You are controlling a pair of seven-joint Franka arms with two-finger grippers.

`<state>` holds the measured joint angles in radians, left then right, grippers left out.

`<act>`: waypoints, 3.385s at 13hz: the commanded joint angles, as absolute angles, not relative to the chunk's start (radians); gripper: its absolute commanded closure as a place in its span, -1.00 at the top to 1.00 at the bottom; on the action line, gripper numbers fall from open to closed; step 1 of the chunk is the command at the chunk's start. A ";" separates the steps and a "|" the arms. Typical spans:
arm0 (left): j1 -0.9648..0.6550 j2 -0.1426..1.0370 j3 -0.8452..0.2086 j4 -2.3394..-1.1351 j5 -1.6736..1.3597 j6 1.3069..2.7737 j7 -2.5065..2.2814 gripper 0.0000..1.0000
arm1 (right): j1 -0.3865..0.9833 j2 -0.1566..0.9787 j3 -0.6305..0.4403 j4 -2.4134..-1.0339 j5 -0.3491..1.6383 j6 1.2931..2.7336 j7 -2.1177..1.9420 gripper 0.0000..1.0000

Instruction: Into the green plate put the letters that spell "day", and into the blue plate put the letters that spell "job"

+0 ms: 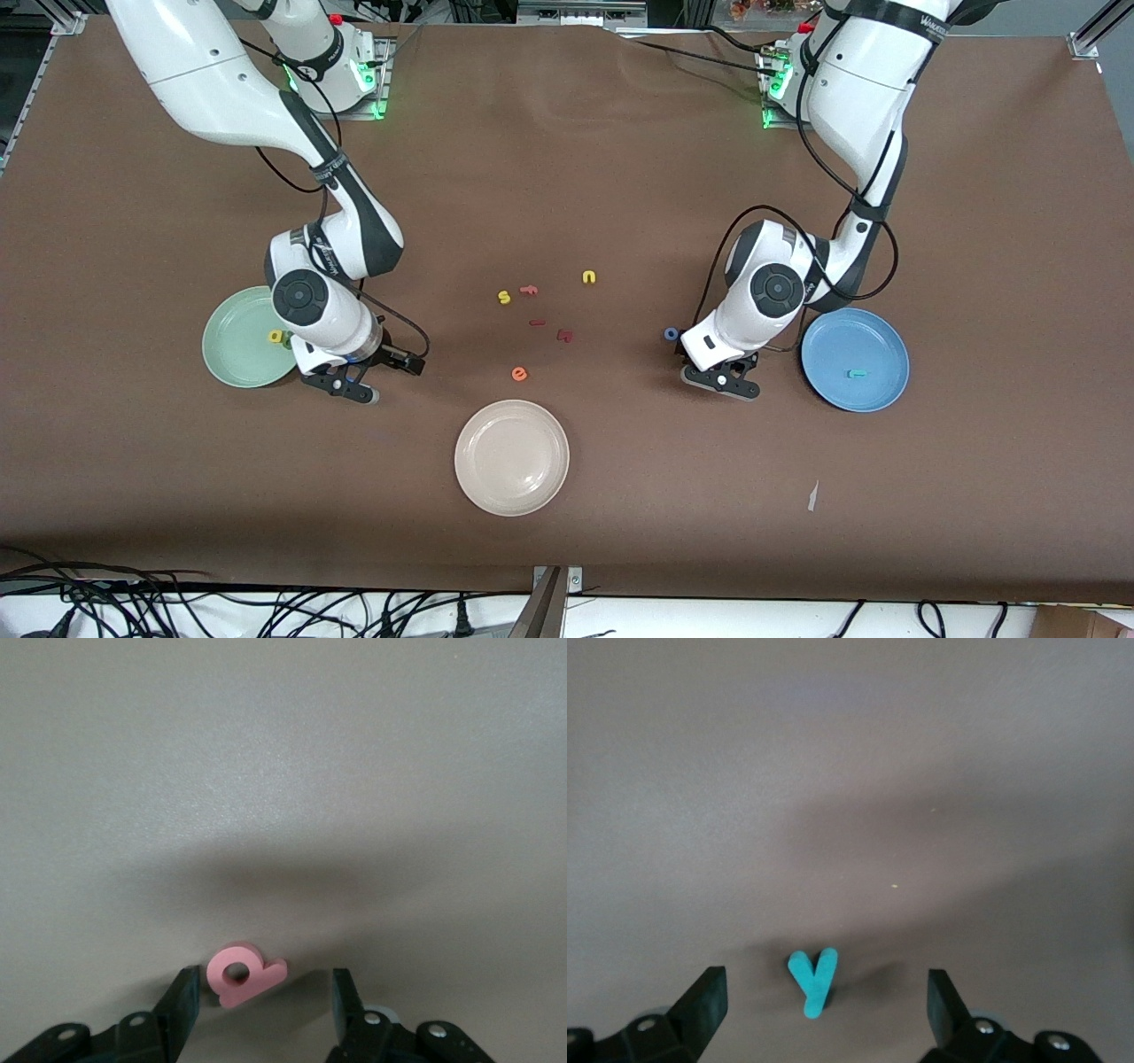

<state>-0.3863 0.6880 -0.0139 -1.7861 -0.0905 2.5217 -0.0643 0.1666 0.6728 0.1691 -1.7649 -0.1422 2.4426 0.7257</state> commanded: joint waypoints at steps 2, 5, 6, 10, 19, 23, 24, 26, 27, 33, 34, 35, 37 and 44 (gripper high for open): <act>-0.397 0.712 -0.002 -1.763 -0.043 2.526 -0.049 0.16 | 0.181 0.692 0.169 -1.738 -0.127 2.442 0.753 0.97; -0.396 0.712 0.003 -1.761 -0.029 2.526 -0.048 -0.24 | 0.181 0.703 0.169 -1.741 -0.127 2.442 0.755 0.62; -0.396 0.712 0.003 -1.761 -0.029 2.526 -0.048 -0.39 | 0.181 0.704 0.169 -1.741 -0.127 2.442 0.753 0.51; -0.381 0.667 0.020 -1.766 -0.028 2.511 -0.051 -0.60 | 0.173 0.707 0.169 -1.740 -0.127 2.445 0.742 -0.07; -0.117 0.460 0.020 -1.914 -0.028 2.315 0.276 -0.48 | 0.167 0.716 0.166 -1.723 -0.130 2.439 0.726 -1.00; -0.107 0.468 0.020 -1.921 -0.028 2.316 0.279 0.47 | 0.160 0.704 0.161 -1.658 -0.141 2.294 0.649 -1.00; -0.112 0.466 0.020 -1.918 -0.031 2.316 0.267 0.47 | 0.152 0.693 0.160 -1.654 -0.141 2.257 0.605 -1.00; -0.124 0.469 0.017 -1.910 -0.043 2.316 0.258 0.45 | 0.126 0.655 0.147 -1.655 -0.141 2.183 0.490 -1.00; -0.146 0.471 0.012 -1.905 -0.048 2.318 0.233 0.40 | 0.126 0.640 0.120 -1.657 -0.143 2.139 0.435 -1.00; -0.437 0.567 0.011 -1.841 -0.068 2.365 -0.289 0.36 | 0.121 0.496 -0.001 -1.778 -0.135 2.088 0.184 -1.00; -0.463 0.587 0.011 -1.835 -0.063 2.376 -0.343 0.37 | 0.121 0.461 -0.011 -1.811 -0.135 2.088 0.169 -1.00; -0.477 0.601 0.011 -1.833 -0.064 2.393 -0.357 0.37 | 0.121 0.422 -0.026 -1.857 -0.135 2.100 0.143 -1.00; -0.483 0.623 0.011 -1.833 -0.071 2.440 -0.357 0.37 | 0.121 0.370 -0.066 -1.966 -0.127 2.204 0.073 -1.00; -0.518 0.663 0.009 -1.796 -0.074 2.464 -0.360 0.38 | 0.117 0.362 -0.127 -2.095 -0.058 2.436 -0.109 -0.58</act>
